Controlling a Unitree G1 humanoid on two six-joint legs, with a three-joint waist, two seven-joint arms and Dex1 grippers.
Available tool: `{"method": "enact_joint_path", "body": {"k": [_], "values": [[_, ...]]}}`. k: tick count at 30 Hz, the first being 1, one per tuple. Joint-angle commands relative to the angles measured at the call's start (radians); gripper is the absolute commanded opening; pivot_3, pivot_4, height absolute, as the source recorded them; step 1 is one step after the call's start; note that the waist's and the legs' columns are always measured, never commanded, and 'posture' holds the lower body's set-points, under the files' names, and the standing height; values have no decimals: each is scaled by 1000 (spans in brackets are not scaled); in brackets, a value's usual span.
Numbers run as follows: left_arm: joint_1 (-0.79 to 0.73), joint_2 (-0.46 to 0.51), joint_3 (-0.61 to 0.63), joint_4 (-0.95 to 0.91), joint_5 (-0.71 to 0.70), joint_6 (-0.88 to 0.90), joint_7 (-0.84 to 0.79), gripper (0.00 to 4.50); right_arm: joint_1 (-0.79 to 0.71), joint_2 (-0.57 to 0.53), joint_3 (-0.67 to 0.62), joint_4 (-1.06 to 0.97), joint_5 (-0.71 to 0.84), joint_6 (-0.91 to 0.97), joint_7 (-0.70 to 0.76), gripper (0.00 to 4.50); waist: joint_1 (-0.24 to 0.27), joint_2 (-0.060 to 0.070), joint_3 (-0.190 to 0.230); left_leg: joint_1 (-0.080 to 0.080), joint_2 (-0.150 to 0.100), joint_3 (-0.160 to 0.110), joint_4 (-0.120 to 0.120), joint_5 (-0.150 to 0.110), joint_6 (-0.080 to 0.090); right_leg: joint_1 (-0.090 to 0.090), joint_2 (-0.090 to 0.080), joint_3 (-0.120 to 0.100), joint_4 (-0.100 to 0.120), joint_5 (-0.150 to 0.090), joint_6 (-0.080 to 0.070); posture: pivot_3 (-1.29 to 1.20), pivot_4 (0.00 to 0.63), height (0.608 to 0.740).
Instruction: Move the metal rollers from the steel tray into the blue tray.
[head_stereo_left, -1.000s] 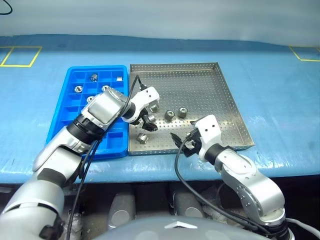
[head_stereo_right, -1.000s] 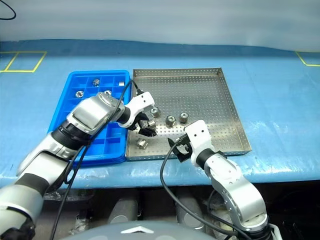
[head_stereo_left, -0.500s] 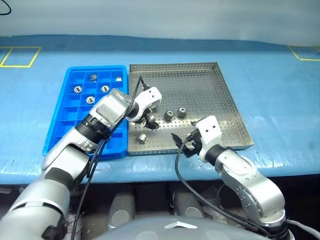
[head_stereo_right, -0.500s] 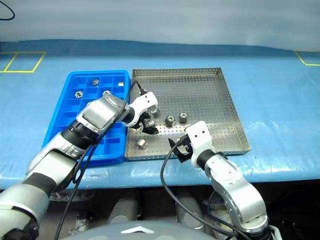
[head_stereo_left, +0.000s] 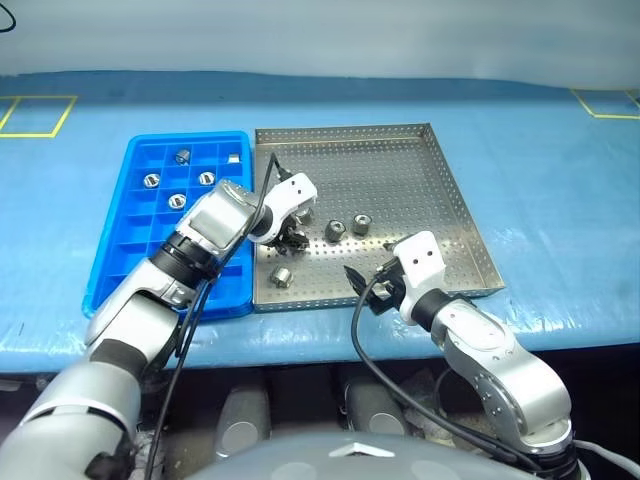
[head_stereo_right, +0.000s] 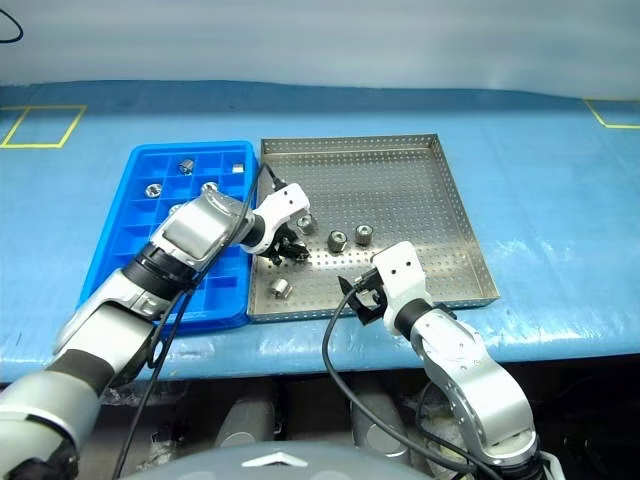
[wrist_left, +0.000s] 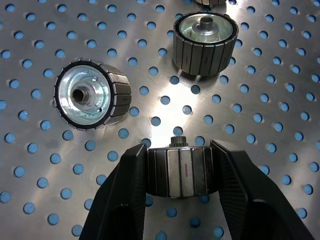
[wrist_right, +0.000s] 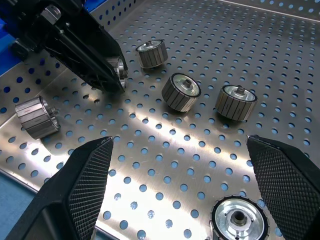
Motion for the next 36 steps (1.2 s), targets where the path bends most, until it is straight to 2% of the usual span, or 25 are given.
{"method": "enact_joint_path", "body": {"k": [1,5,8,11,15,22,26,31,36], "values": [[-17,1,151,-146,-79,80,14,1699,-7,1,-3,-30,2,-11,3,4500,1,0,0,0,0,0,0,0,0,0,0,0,0,0,0,-20,150,740],[30,3,336,-298,-133,184,103,1699,-26,1,4,-24,6,-10,11,4500,-2,0,0,1,0,0,0,0,0,0,0,0,0,0,0,8,150,740],[117,10,452,-389,-92,155,234,1699,-54,8,20,-7,8,-13,18,4500,-3,1,-1,2,0,0,-1,0,0,1,0,0,1,0,0,45,150,740],[204,25,508,-448,-22,89,366,1699,-83,10,39,14,8,-17,33,4500,4,1,-1,3,1,0,0,1,-1,1,1,0,2,0,0,78,150,740],[336,34,542,-516,72,46,521,1699,-142,-13,85,50,-2,-38,77,4500,20,1,0,3,0,0,0,1,-1,1,0,0,2,0,1,115,150,740],[503,-97,642,-576,120,31,713,1699,-223,-45,166,100,-16,-144,167,4500,67,0,-1,2,-2,-2,0,1,-1,3,-2,-1,-1,2,1,148,150,740],[538,-161,673,-555,136,-37,788,1699,-237,-42,193,121,-28,-168,182,4500,83,0,-1,2,-2,-2,0,1,-1,4,-2,-1,-2,4,-2,153,150,740],[548,-180,684,-525,195,-140,892,1699,-229,-40,202,123,-40,-179,182,4500,89,-1,-1,3,-2,-2,0,2,-2,4,-2,-1,-2,5,-2,133,150,740],[536,-200,700,-532,195,-211,923,1699,-210,-37,202,112,-47,-182,176,4500,88,-1,-1,3,-2,-1,0,2,-2,4,-2,0,-2,5,-2,118,150,740]]}}
